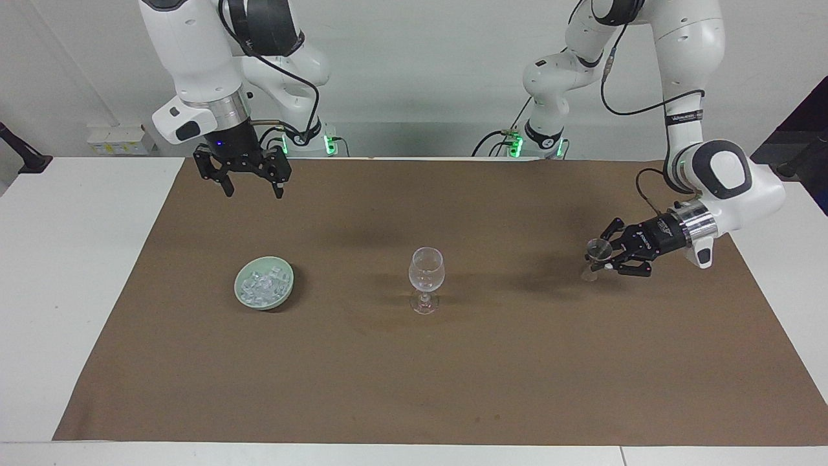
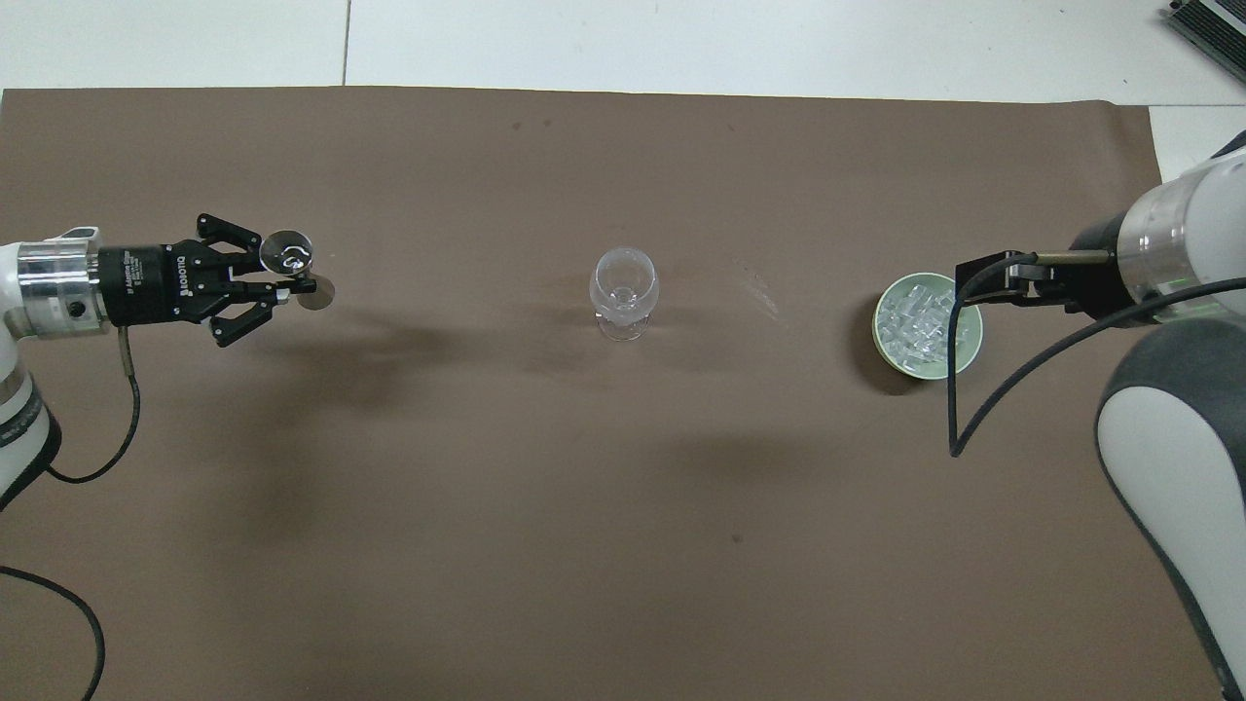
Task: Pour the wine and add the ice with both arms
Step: 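Move the dark cup over the clear glass with the left gripper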
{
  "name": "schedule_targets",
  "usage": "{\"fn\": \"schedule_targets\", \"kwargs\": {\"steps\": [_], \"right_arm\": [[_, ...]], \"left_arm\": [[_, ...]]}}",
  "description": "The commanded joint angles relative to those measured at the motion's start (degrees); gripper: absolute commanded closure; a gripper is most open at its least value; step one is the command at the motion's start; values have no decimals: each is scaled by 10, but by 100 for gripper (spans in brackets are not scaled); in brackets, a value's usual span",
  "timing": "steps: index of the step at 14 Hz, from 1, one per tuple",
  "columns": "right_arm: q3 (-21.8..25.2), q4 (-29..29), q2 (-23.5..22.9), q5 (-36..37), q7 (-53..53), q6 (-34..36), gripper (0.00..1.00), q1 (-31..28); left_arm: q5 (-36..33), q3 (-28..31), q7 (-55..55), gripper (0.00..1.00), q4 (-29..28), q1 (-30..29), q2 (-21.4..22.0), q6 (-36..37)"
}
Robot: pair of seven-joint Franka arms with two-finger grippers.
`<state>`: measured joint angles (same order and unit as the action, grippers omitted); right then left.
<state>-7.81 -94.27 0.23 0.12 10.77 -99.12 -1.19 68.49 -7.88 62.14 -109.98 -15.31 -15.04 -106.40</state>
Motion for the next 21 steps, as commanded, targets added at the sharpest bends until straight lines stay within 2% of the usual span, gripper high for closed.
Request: {"fn": "schedule_targets", "kwargs": {"steps": [1, 4, 7, 11, 14, 19, 21], "right_arm": [[-5, 1, 4, -13, -13, 2, 0, -12], [-5, 0, 4, -13, -13, 2, 0, -12], [-5, 0, 4, -13, -13, 2, 0, -12], [-5, 1, 4, -13, -13, 2, 0, -12], [-5, 0, 4, -13, -13, 2, 0, -12], [-5, 1, 4, -13, -13, 2, 0, -12], [-5, 0, 4, -13, -13, 2, 0, -12]], "left_arm": [[54, 5, 37, 100, -13, 30, 11, -35], [87, 5, 61, 100, -15, 71, 11, -70], [87, 5, 102, 100, -12, 125, 25, -124], [87, 4, 126, 100, -13, 227, 42, -215], [87, 6, 132, 100, -13, 286, 52, -253], [68, 8, 131, 100, -12, 321, 55, -271], [21, 7, 136, 100, -9, 321, 54, -271]]}}
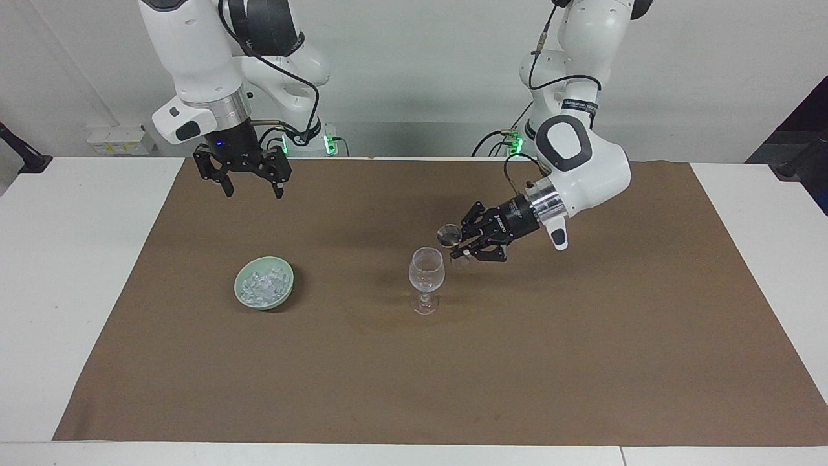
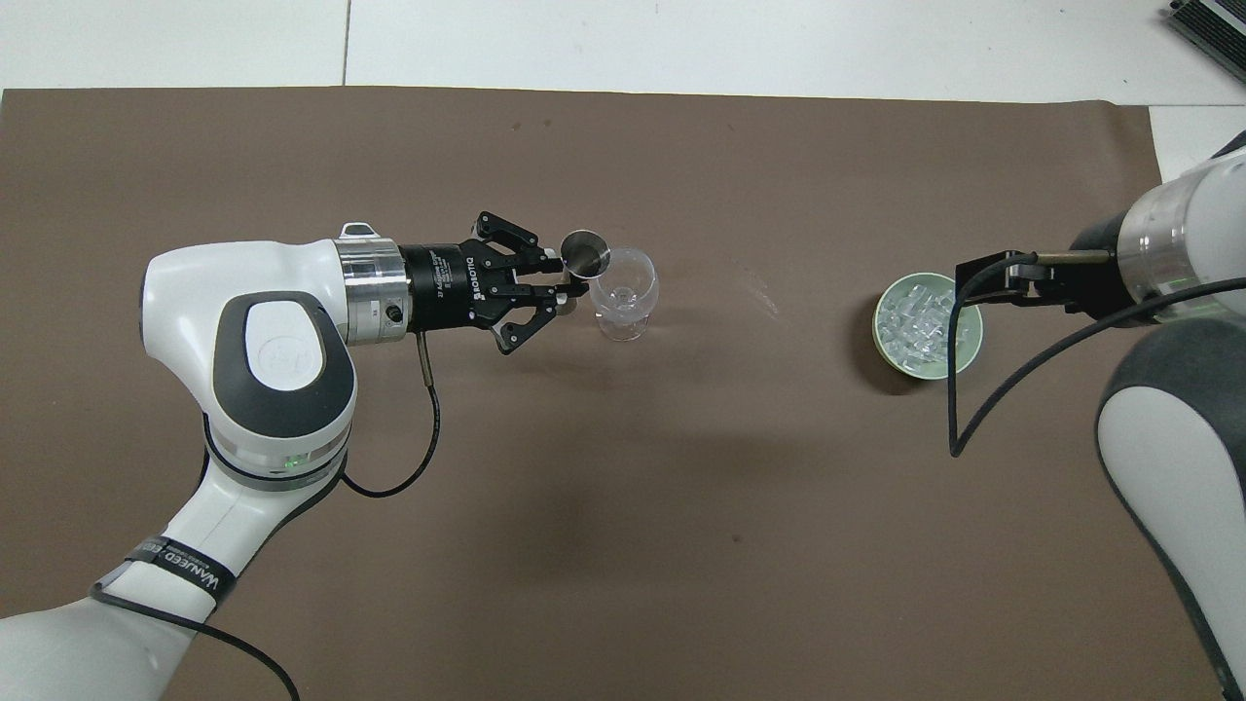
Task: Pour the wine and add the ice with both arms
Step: 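Tilt the dark cup over the clear glass to pour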
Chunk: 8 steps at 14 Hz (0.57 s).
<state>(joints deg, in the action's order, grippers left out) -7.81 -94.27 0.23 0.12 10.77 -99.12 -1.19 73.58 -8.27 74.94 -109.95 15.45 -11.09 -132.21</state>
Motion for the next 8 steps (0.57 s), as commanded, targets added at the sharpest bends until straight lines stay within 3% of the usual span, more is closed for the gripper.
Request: {"fn": "schedule_targets", "kwargs": {"steps": [1, 4, 8], "right_arm": [[-5, 0, 4, -13, -13, 2, 0, -12], [-5, 0, 4, -13, -13, 2, 0, -12], [-5, 1, 4, -13, -13, 2, 0, -12]], "left_arm": [[-44, 12, 19, 100, -8, 13, 14, -11], [-150, 11, 92, 100, 22, 13, 12, -8], [-236, 11, 138, 100, 42, 14, 6, -9]]}}
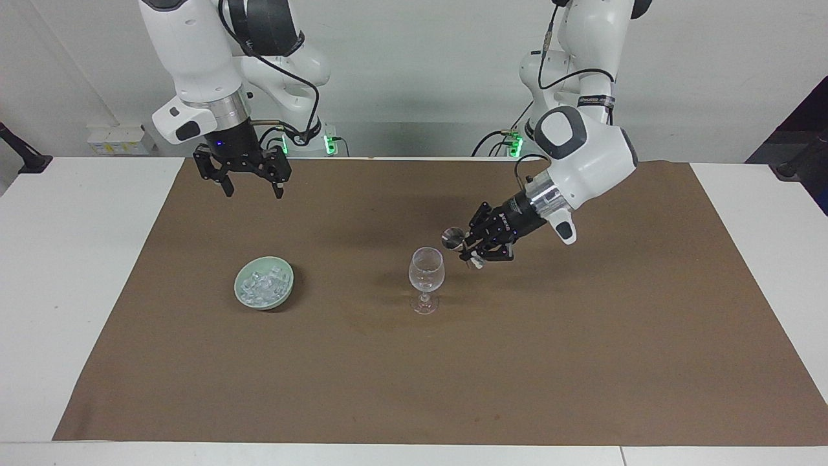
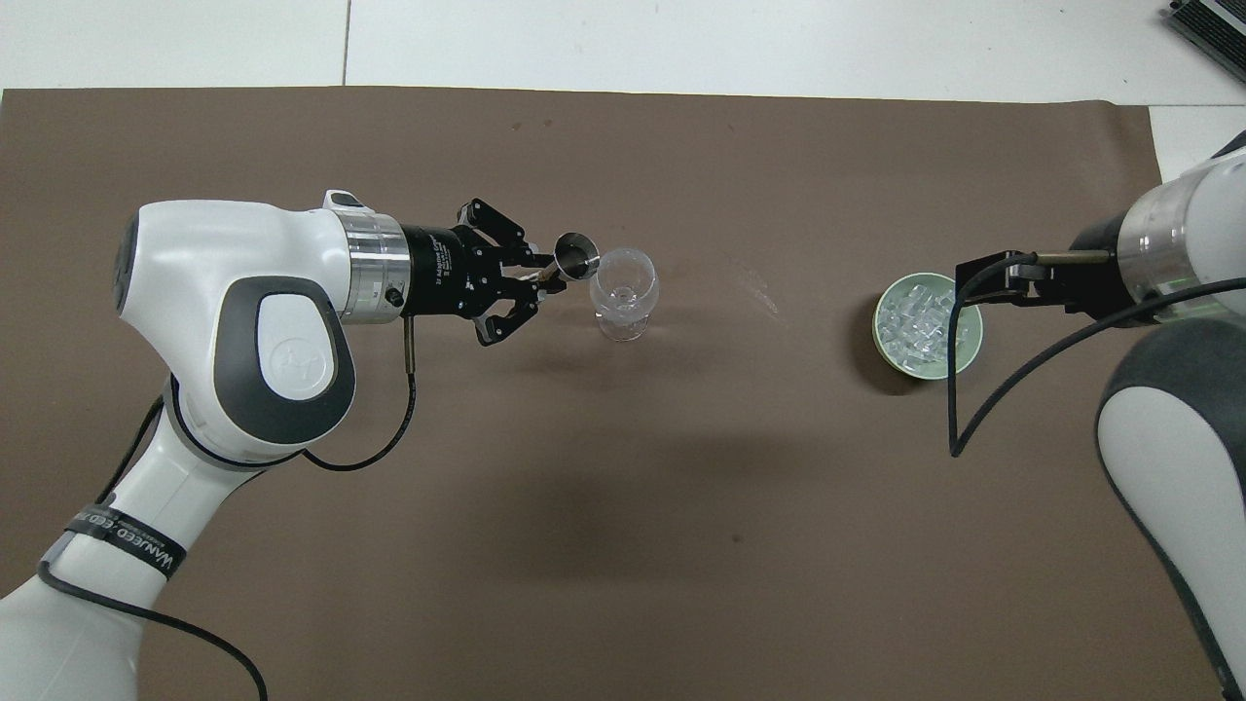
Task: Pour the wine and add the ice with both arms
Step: 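Tilt the dark cup over the clear glass to pour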
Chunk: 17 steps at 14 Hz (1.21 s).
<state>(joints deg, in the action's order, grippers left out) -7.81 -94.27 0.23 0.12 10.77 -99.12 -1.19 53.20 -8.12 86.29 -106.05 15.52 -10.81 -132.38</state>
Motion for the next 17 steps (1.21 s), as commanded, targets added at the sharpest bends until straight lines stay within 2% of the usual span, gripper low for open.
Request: {"fn": "schedule_targets", "kwargs": {"steps": [1, 6, 10, 12, 17], "right_arm": [[-5, 1, 4, -13, -13, 2, 0, -12], [-5, 1, 4, -13, -13, 2, 0, -12], [-5, 1, 4, -13, -13, 2, 0, -12], [-5, 1, 4, -13, -13, 2, 0, -12], [-5, 0, 4, -13, -13, 2, 0, -12]], "left_arm": [[-47, 9, 27, 100, 3, 19, 4, -8], [-105, 8, 36, 100, 6, 35, 3, -14], [-136, 8, 51, 100, 30, 41, -11, -17], [-146, 8, 52, 100, 30, 43, -13, -50], [-188, 8, 51, 100, 30, 57, -15, -82]]}}
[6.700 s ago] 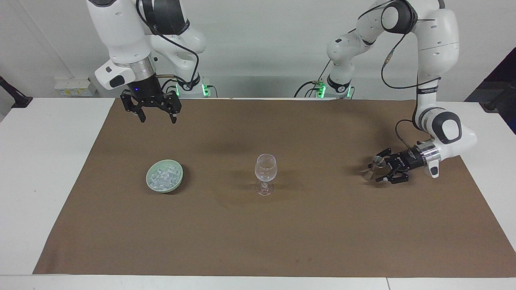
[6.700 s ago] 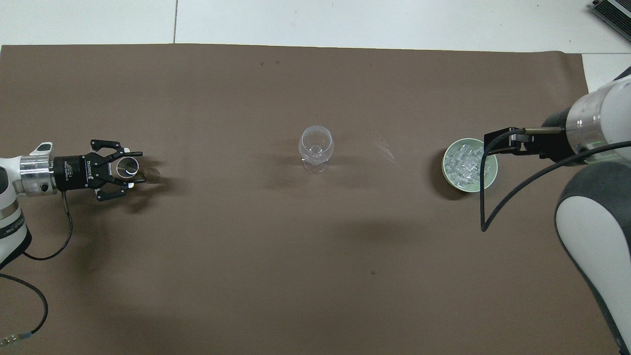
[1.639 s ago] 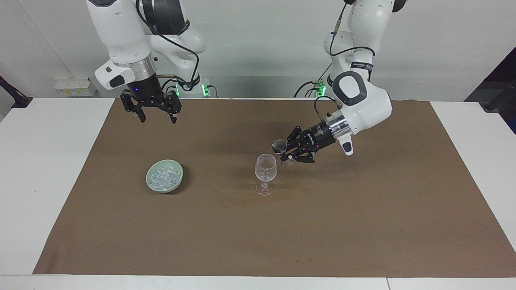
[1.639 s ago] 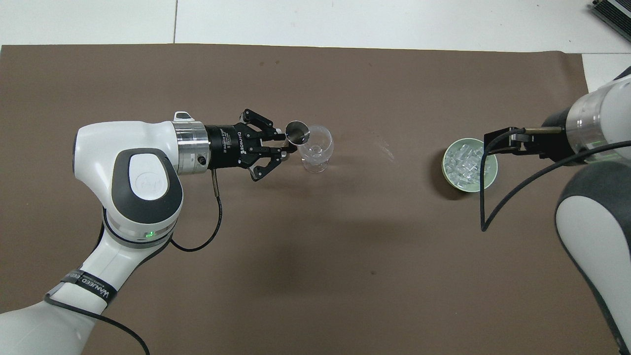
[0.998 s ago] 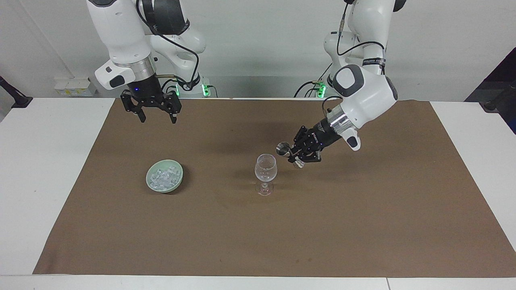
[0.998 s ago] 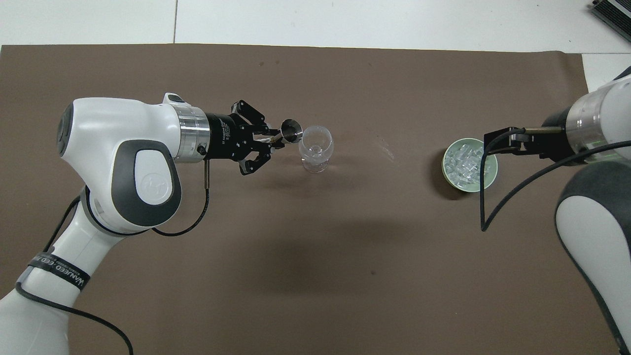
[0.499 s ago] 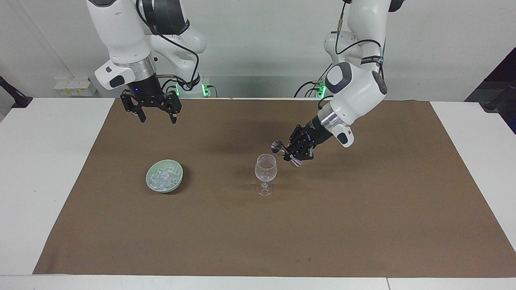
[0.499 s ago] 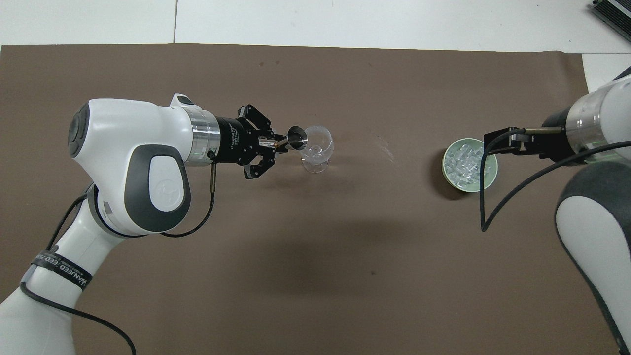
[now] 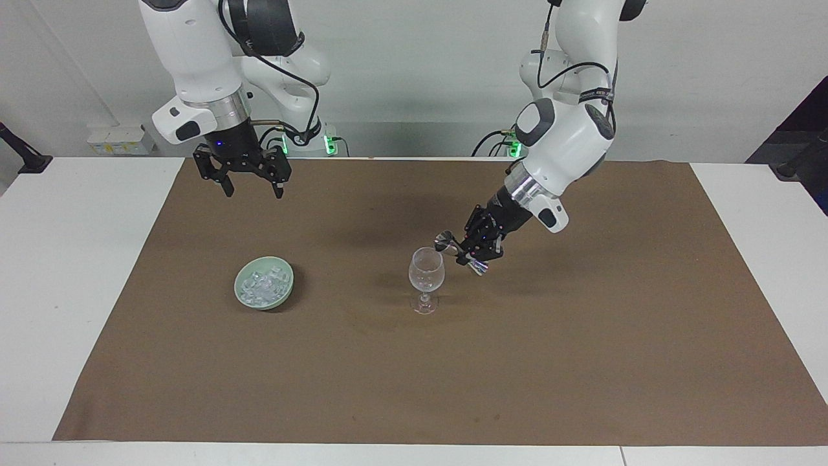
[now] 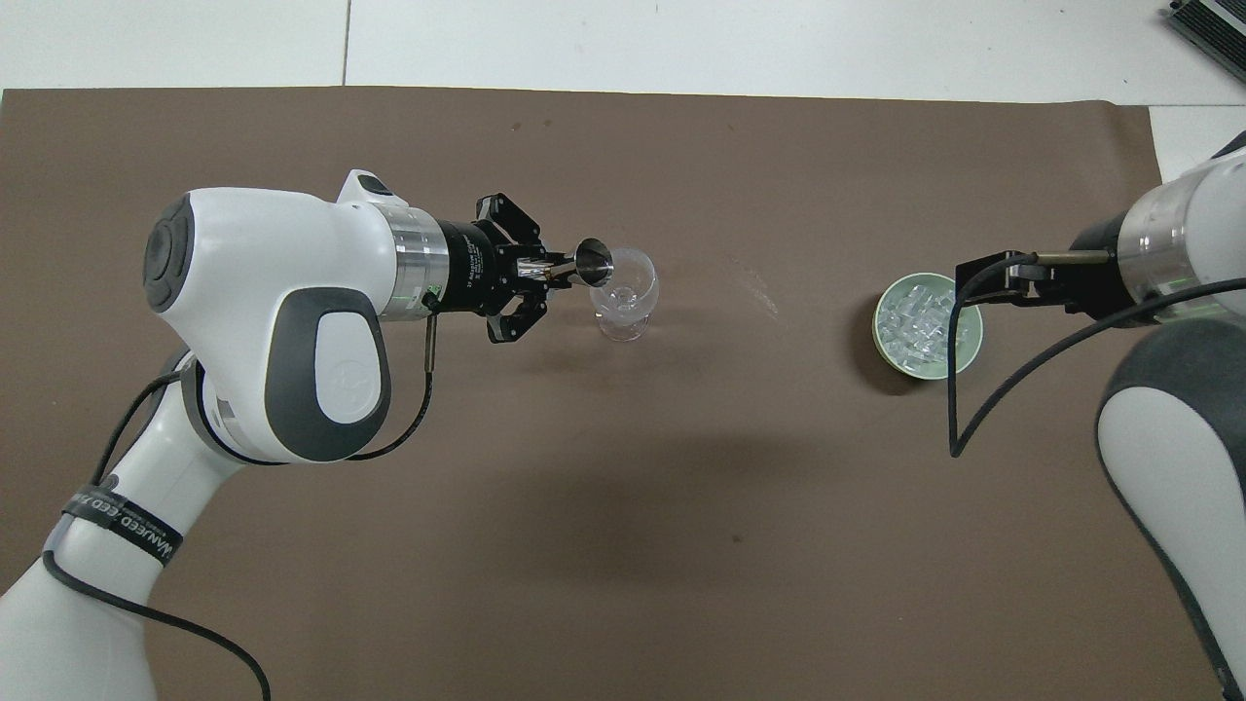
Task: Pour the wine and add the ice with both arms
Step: 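Tilt the dark cup over the clear glass to pour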
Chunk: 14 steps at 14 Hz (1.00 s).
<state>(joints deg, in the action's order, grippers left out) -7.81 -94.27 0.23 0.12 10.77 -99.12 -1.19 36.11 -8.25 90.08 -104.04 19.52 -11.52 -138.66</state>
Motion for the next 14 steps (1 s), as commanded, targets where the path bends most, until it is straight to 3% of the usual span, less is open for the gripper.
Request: {"fn": "schedule_targets", "kwargs": {"steps": [1, 14], "right_arm": [[-5, 1, 4, -13, -13, 2, 0, -12], [-5, 0, 4, -13, -13, 2, 0, -12]], "left_arm": [[-24, 10, 12, 100, 9, 23, -10, -19], [-154, 10, 7, 100, 8, 50, -15, -44]]}}
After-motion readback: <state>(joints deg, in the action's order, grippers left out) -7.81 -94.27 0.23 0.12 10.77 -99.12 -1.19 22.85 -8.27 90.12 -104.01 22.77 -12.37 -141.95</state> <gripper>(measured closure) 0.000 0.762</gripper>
